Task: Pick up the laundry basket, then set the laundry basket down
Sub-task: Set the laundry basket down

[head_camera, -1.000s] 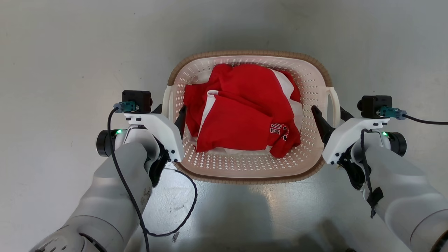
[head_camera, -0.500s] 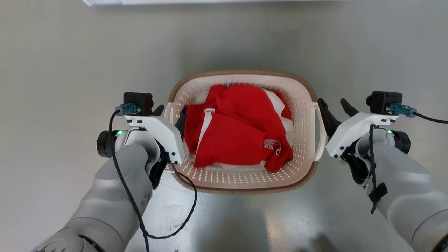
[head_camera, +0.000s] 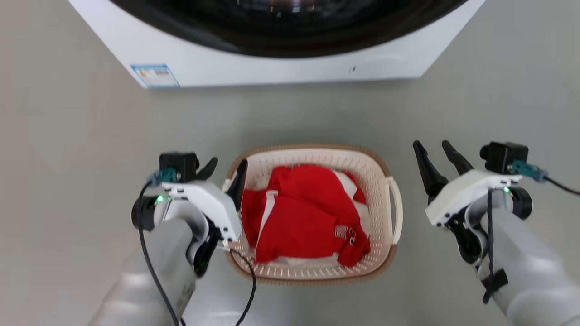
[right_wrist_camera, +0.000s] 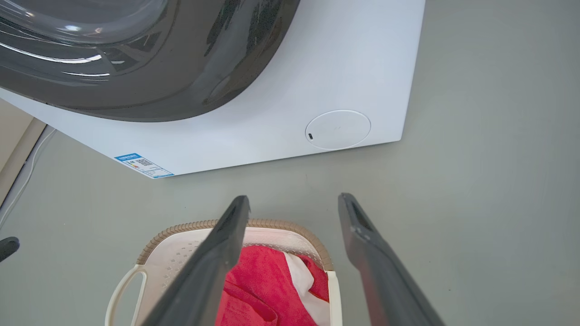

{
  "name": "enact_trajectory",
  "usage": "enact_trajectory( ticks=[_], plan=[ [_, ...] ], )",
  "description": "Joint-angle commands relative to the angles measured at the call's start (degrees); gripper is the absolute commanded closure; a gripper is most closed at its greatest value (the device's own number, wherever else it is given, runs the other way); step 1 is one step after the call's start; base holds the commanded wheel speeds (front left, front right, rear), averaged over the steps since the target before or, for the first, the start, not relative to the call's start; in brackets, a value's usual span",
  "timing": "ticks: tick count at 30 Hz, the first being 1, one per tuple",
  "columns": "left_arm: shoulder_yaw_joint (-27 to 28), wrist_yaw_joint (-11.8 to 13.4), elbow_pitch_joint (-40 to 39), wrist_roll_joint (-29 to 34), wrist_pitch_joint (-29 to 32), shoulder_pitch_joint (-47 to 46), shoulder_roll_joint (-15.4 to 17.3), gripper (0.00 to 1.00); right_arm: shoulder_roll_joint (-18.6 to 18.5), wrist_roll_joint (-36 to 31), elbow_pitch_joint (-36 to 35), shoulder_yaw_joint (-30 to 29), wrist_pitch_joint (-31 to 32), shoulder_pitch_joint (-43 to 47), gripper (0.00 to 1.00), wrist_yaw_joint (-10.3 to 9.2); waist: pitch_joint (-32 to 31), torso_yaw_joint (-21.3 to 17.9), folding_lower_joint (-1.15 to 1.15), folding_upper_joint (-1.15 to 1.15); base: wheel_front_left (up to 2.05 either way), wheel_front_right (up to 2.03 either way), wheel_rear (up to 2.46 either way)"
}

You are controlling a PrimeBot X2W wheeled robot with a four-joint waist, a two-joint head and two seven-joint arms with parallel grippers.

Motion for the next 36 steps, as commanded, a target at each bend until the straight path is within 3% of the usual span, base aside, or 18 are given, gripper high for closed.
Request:
enact_trajectory(
  ticks=[1, 11, 24, 36],
  plan=[
    [2.57, 0.68, -2.17, 2.09, -0.50, 1.81, 1.69, 0.00, -0.08, -2.48, -2.06, -1.41, -0.62, 3.75, 0.00, 0.35, -4.39, -0.15, 0.00, 0.00, 0.00, 0.00, 0.00],
    [16.07, 0.93, -15.07, 14.12, -0.51, 14.12, 1.57, 0.00, 3.10, -18.22, -15.25, -16.26, -0.62, 15.17, 0.00, 0.35, -14.43, 0.28, 0.00, 0.00, 0.00, 0.00, 0.00],
    [26.57, -0.95, -28.59, 23.61, -0.51, 24.09, -0.01, 0.00, 5.24, -26.40, -27.02, -22.34, -0.62, 22.48, 0.00, 0.35, -20.20, 0.61, 0.00, 0.00, 0.00, 0.00, 0.00],
    [34.15, -0.77, -41.68, 28.39, -0.51, 32.90, -2.21, 0.00, 7.17, -33.65, -34.67, -30.71, -0.62, 29.53, 0.00, 0.35, -23.71, 1.10, 0.00, 0.00, 0.00, 0.00, 0.00]
  ],
)
